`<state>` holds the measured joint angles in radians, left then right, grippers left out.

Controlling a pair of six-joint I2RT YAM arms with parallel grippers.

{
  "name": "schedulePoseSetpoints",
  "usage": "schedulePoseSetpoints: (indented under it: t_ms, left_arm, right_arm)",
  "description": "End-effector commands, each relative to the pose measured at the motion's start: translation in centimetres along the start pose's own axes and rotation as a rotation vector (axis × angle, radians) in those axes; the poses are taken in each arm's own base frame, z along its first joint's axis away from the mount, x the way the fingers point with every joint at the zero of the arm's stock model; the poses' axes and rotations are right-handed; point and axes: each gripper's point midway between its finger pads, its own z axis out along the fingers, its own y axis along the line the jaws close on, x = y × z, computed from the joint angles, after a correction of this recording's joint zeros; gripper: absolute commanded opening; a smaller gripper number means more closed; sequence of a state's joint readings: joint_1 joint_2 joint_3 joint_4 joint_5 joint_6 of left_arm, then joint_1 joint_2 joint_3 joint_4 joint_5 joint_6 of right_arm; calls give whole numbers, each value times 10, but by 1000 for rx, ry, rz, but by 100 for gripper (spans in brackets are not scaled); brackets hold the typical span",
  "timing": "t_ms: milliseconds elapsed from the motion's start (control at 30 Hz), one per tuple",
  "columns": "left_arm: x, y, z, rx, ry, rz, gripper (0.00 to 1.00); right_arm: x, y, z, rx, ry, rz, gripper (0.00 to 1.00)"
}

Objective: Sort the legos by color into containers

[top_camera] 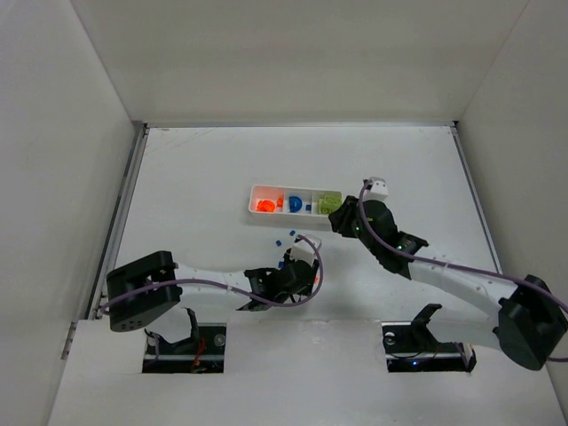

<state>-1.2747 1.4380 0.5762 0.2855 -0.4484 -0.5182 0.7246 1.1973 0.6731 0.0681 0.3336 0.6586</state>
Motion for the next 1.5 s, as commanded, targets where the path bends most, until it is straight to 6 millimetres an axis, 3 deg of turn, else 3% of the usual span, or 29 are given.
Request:
schedulePoseSetpoints:
  t_ms: [0, 133, 367, 567, 867, 1200, 1467]
  left_arm:
    - [-16, -15, 7, 16, -31, 8, 37]
    - [-7, -19, 17, 6, -1, 43, 37]
    - [11, -16, 29, -23, 49, 72, 37]
    - [14, -25, 32, -14, 59, 100, 35]
    - [25, -16, 33, -73, 92, 144, 29]
    - [25, -9, 26, -137, 75, 158, 42]
    - [37, -22, 32, -119, 103, 164, 29]
  right_arm:
    - [-24, -2, -17, -35, -107, 53, 41]
    - [-24, -17, -24, -26, -119, 67, 41]
    - [-22, -21, -24, -33, -116, 71, 41]
    - [-23, -22, -23, -41, -123, 75, 41]
    - [-23, -26, -23, -39, -124, 80, 41]
    - [-19, -28, -22, -38, -114, 80, 42]
    - [-17, -29, -21, -37, -110, 81, 42]
